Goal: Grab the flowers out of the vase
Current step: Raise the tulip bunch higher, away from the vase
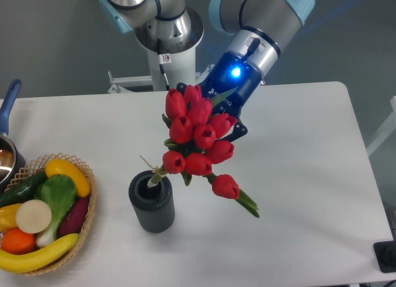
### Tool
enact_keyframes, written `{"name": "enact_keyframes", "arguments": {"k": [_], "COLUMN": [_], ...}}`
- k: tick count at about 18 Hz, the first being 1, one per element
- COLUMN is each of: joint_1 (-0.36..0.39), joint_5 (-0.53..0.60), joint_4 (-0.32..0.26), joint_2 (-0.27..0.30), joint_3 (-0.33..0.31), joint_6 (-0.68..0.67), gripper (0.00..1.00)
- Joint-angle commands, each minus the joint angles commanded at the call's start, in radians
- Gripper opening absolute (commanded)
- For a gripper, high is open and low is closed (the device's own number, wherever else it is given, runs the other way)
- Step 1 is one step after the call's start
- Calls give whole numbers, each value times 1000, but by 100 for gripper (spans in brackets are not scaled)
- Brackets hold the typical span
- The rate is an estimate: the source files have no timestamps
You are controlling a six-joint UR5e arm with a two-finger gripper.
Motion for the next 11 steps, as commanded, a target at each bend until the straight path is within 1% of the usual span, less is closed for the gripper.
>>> {"name": "enact_keyframes", "arguments": {"k": [6, 11], "joint_1": [9, 12], "joint_5": [0, 0], "joint_4": [2, 2], "joint_2": [-2, -2], "joint_3": [31, 37], "joint_6": [8, 8], "gripper": [37, 37]}}
